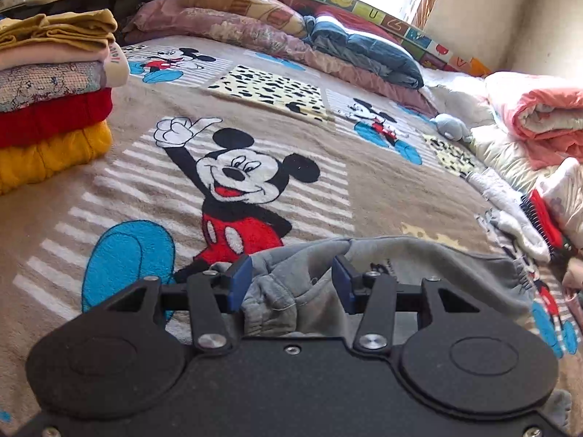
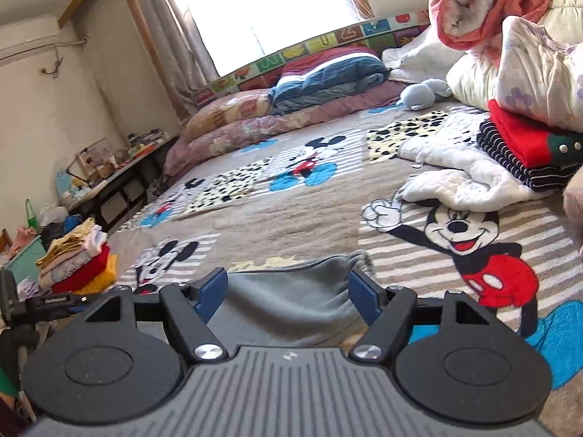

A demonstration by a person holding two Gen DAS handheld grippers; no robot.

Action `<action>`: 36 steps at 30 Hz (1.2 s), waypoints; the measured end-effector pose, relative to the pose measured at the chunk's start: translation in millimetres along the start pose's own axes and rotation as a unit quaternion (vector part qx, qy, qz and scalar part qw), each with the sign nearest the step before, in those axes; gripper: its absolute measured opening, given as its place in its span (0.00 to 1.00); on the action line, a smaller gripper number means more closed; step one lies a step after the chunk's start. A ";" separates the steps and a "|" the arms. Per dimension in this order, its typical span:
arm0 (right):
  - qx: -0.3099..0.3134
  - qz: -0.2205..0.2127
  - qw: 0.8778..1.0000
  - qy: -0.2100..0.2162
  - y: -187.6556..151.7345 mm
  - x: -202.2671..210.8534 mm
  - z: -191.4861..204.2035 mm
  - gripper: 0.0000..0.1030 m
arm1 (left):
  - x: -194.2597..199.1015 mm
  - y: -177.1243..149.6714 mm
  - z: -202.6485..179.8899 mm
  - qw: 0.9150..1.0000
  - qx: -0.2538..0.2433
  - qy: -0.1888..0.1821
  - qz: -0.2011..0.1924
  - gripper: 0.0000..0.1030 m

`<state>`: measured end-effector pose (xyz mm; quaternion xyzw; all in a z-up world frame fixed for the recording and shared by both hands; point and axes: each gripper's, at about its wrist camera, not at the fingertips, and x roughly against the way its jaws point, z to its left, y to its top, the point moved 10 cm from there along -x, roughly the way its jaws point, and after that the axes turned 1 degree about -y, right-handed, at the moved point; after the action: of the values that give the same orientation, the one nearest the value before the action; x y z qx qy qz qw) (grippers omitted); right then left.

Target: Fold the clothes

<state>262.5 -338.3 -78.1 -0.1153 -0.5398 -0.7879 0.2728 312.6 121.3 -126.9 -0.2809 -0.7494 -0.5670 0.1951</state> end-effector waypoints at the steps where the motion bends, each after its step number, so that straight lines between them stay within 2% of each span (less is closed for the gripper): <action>1: 0.001 0.007 1.000 -0.011 5.3 -12.3 -10.3 0.68 | -3.8 -3.3 0.9 1.000 -0.001 0.000 0.006 0.46; 5: 0.007 0.051 0.999 -0.015 2.7 -67.0 -33.3 0.59 | -8.8 -7.1 7.5 1.000 0.001 -0.002 0.015 0.46; 7: 0.029 0.070 0.997 -0.013 -2.4 -87.6 -34.4 0.52 | -10.2 -7.3 12.4 1.000 0.009 -0.004 0.016 0.46; 9: 0.055 0.092 0.994 -0.018 -7.8 -108.4 -36.5 0.39 | -13.3 -9.1 16.2 1.000 0.012 0.000 0.020 0.46; 12: 0.076 0.116 0.990 -0.028 -14.5 -128.3 -41.4 0.39 | -18.7 -12.3 18.4 1.000 0.013 0.002 0.028 0.46; 14: 0.076 0.129 0.988 -0.027 -17.2 -135.9 -44.5 0.39 | -19.3 -12.7 18.6 0.999 0.012 0.002 0.029 0.46; 18: 0.072 0.130 0.989 -0.016 -14.2 -141.2 -44.5 0.37 | -22.0 -15.1 18.7 0.999 0.012 -0.003 0.032 0.46; 19: 0.070 0.135 0.988 -0.009 -15.0 -143.2 -43.4 0.34 | -23.3 -15.9 18.6 0.999 0.011 -0.002 0.033 0.46; 20: 0.069 0.140 0.988 -0.003 -16.0 -145.3 -42.2 0.23 | -24.5 -16.8 18.6 0.999 0.010 -0.001 0.034 0.46; 23: 0.054 0.132 0.990 0.016 -10.4 -144.6 -38.7 0.14 | -28.0 -19.8 18.3 0.999 0.002 0.002 0.037 0.46; 26: 0.020 0.107 0.993 0.033 8.1 -140.0 -39.0 0.13 | -29.4 -22.3 19.1 0.999 0.000 0.004 0.043 0.46; 29: 0.013 0.097 0.995 0.015 24.9 -146.0 -45.9 0.12 | -30.0 -23.7 23.7 0.999 0.012 0.002 0.045 0.44; 34: 0.013 0.098 0.995 -0.023 17.1 -154.8 -56.2 0.12 | -31.8 -23.6 33.8 0.998 0.051 -0.012 0.047 0.43; 35: 0.013 0.098 0.995 -0.030 15.3 -156.5 -58.3 0.13 | -31.7 -23.4 34.6 0.997 0.055 -0.014 0.047 0.43; 36: 0.013 0.099 0.994 -0.038 13.6 -158.1 -60.4 0.18 | -31.4 -23.1 35.4 0.997 0.059 -0.016 0.046 0.43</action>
<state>407.2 -348.8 -166.3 -0.1940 -0.5462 -0.7449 0.3302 322.7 144.4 -173.2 -0.3121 -0.7711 -0.5073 0.2251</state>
